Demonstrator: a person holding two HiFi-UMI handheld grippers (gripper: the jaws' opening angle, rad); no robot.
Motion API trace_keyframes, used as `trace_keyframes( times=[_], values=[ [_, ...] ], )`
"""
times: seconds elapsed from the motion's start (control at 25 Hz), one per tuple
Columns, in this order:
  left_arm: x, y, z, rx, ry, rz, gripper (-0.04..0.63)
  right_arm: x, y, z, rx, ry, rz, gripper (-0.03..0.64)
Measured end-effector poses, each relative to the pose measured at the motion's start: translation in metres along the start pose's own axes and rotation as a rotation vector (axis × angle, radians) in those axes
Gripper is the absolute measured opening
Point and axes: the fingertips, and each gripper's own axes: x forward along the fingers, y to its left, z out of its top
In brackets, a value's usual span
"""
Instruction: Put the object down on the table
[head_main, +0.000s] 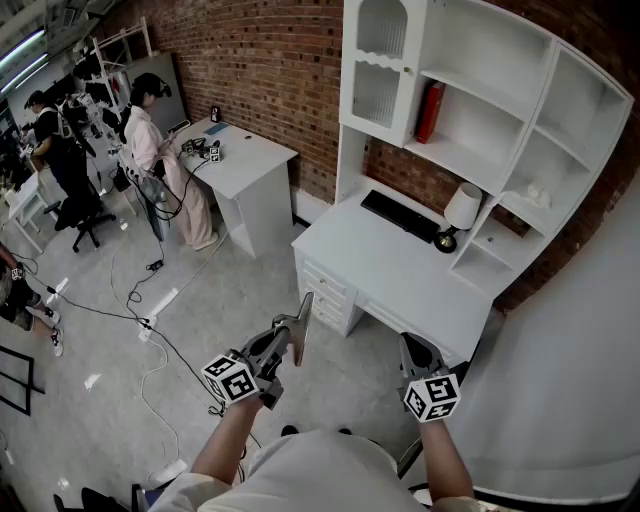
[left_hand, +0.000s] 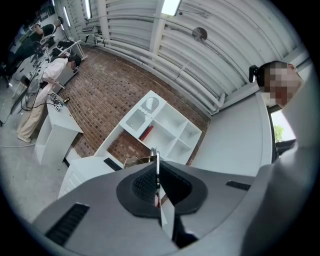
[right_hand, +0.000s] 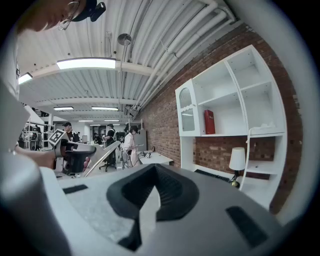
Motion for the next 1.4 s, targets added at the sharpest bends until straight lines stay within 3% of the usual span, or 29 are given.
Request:
trace_keyframes(
  times=[0.84,1.4],
  values=[
    [0.014,-0.021,-0.017,-0.005,-0.006,0.007,-0.006,-0.018,-0.022,-0.001,0.045,-0.026,0.031,0.003],
    [0.035,-0.044,-0.052,-0.029,-0.034,0.059,-0.006,-0.036,-0.066,-0.022,0.058,-0.005,0.074,0.002]
  ],
)
